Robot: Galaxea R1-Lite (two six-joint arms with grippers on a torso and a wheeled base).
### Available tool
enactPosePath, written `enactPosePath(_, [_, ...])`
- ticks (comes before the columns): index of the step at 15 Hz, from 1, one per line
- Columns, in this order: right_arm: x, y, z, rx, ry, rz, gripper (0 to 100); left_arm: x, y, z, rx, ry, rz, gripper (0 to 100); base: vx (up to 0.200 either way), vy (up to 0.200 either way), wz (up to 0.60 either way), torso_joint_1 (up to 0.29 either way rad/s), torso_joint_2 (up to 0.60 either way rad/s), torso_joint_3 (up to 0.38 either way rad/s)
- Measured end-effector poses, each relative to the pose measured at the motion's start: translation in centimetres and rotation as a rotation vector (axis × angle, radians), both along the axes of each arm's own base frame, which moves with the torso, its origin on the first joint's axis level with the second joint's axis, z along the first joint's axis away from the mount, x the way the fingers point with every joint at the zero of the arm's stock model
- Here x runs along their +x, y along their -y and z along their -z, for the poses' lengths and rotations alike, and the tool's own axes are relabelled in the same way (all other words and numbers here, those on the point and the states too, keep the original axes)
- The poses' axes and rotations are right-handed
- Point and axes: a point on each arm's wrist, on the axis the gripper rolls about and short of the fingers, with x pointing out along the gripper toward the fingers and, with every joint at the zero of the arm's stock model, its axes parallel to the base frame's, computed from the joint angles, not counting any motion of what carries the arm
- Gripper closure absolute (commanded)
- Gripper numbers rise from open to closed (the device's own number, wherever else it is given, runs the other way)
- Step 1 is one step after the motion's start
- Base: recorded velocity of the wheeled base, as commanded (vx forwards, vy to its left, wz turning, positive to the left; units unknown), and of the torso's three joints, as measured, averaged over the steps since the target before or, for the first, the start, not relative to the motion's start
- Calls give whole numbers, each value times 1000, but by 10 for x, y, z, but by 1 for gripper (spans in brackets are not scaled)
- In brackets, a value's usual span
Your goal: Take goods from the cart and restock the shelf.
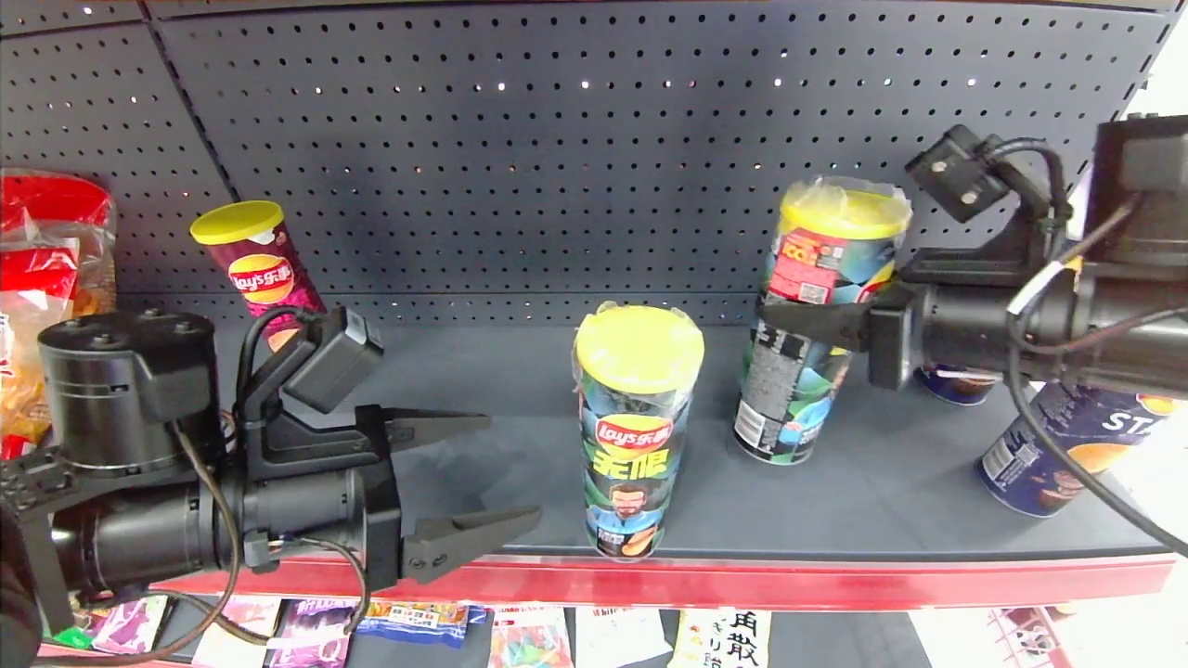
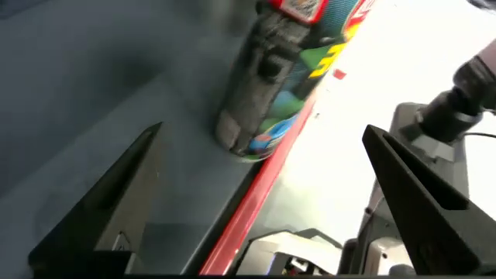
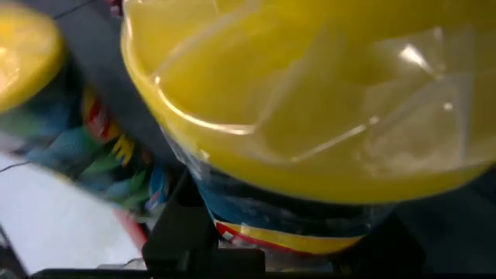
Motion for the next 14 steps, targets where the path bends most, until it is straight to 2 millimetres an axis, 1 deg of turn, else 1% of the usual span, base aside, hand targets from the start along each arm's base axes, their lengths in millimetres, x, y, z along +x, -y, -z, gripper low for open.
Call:
enactPosePath(1, [13,-8,2,8,11,-8,100,-1,-6,0,2,5,-26,0,0,0,0,0,0,0])
enactPosePath(4, [42,-25,11,10,5,-25,100,-3,-18,-1,19,21,-133,0,0,0,0,0,0,0])
enactPosePath(7, [65,-39,16,17,2,-59,100,-7,-23,0,25,24,-170,0,0,0,0,0,0,0])
enactPosePath(10, [81,-50,18,21,8,-70,100,-8,-26,-2,14,28,-158,0,0,0,0,0,0,0])
enactPosePath(14, [88,-60,27,14,-10,-85,100,-8,-27,-3,12,31,-160,0,0,0,0,0,0,0])
